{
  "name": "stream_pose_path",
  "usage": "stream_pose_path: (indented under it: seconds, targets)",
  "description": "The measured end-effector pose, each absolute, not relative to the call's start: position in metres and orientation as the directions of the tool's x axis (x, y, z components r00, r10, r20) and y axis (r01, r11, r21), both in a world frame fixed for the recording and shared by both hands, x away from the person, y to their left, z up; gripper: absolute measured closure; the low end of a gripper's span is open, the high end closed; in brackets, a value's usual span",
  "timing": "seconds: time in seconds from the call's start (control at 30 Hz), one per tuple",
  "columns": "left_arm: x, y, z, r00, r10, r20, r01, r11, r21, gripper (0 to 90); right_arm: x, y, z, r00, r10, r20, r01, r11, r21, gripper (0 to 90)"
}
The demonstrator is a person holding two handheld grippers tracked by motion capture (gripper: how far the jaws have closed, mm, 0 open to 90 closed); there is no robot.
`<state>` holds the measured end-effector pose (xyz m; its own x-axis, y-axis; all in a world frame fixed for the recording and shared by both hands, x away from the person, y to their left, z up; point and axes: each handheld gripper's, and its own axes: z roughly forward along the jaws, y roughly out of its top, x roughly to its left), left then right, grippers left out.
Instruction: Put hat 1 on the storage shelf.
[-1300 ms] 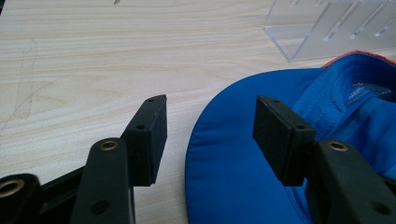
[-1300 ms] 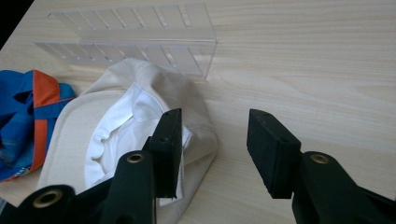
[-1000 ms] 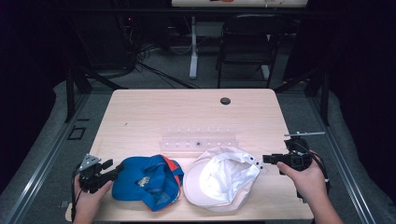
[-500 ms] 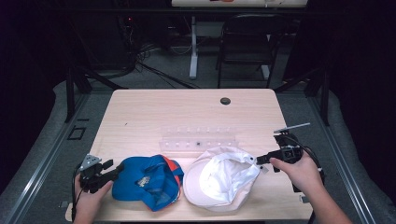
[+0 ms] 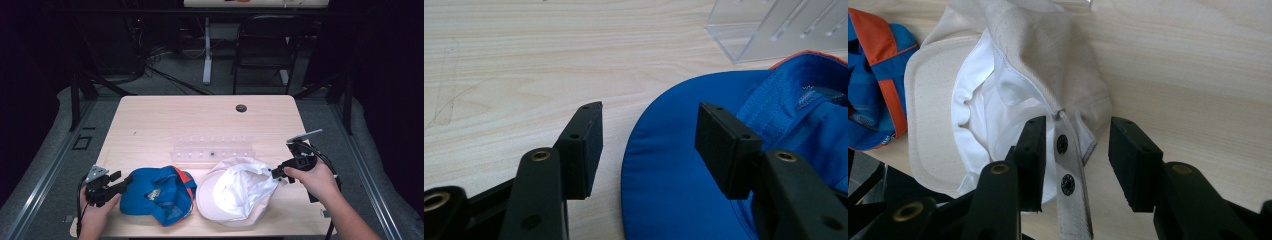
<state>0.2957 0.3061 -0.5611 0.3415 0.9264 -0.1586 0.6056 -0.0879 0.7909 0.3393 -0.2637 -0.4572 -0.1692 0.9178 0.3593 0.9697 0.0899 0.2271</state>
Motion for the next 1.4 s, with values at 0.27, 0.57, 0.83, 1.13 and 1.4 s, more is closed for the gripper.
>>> stream_pose_path:
  seconds: [0.27, 0.57, 0.83, 1.13, 1.4]
  targets:
    - [0.296, 0.305, -0.561, 0.344, 0.926, -0.159, 0.606, -0.089, 0.790, 45.3, 0.343, -0.259, -0.464, -0.153, 0.917, 0.369, 0.978, 0.088, 0.188, 69.5]
    - [0.296, 0.306, -0.561, 0.343, 0.926, -0.161, 0.605, -0.087, 0.792, 45.3, 0.345, -0.259, -0.458, -0.172, 0.909, 0.379, 0.980, 0.117, 0.163, 75.7]
    - [0.296, 0.306, -0.561, 0.342, 0.926, -0.158, 0.606, -0.089, 0.791, 45.3, 0.345, -0.252, -0.452, -0.154, 0.919, 0.362, 0.985, 0.116, 0.124, 79.7]
    - [0.296, 0.306, -0.561, 0.344, 0.925, -0.159, 0.603, -0.088, 0.793, 45.3, 0.345, -0.244, -0.442, -0.174, 0.927, 0.332, 0.983, 0.142, 0.119, 80.6]
    - [0.296, 0.306, -0.561, 0.343, 0.926, -0.160, 0.604, -0.087, 0.792, 45.3, 0.345, -0.236, -0.433, -0.182, 0.930, 0.320, 0.981, 0.151, 0.119, 80.9]
